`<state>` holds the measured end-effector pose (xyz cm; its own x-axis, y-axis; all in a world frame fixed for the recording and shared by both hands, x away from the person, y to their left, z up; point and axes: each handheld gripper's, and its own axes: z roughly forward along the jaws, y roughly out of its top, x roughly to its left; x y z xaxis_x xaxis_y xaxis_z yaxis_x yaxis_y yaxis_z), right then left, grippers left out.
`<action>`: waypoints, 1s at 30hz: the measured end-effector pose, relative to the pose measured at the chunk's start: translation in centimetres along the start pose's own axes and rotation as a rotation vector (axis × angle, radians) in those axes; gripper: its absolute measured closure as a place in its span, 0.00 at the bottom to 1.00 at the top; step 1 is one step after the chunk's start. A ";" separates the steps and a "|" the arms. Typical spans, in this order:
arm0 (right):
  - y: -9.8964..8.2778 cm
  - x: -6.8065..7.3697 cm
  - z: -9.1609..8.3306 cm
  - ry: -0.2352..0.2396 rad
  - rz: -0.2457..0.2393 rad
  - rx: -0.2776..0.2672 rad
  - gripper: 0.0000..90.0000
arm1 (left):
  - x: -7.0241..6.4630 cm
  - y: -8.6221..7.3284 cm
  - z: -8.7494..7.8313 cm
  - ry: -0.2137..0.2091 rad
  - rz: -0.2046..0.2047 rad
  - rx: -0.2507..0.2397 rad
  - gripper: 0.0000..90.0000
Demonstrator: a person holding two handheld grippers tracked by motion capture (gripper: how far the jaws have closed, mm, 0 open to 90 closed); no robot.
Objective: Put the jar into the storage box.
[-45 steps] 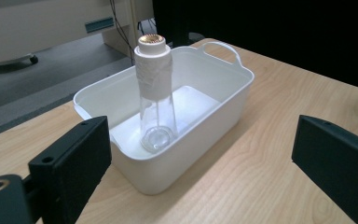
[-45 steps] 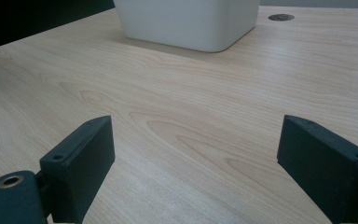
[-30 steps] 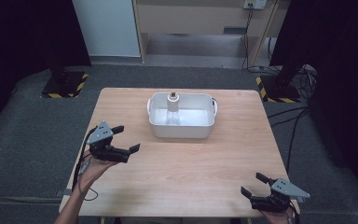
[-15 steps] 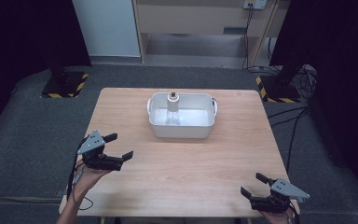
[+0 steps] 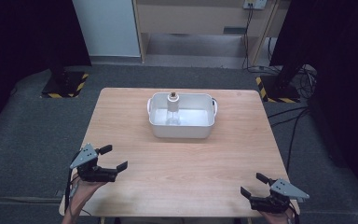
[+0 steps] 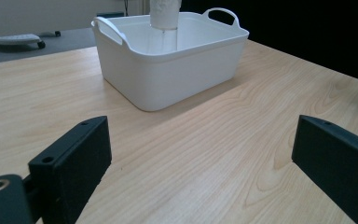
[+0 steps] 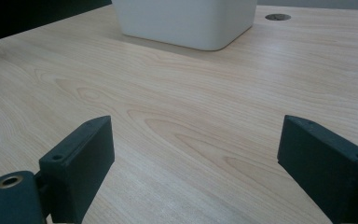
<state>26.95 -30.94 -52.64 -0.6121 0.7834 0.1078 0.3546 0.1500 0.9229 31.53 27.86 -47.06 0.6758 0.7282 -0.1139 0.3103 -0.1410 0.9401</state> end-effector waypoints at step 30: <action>0.0 0.1 0.0 0.006 -0.004 -0.002 0.12 | -1.3 -6.2 0.1 -0.052 0.004 0.067 0.05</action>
<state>26.92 -30.88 -52.63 -0.6180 0.7790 0.1061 0.3508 0.1525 0.9240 28.75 27.75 -52.79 0.7103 0.6921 -0.1282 0.3505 -0.1898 0.9171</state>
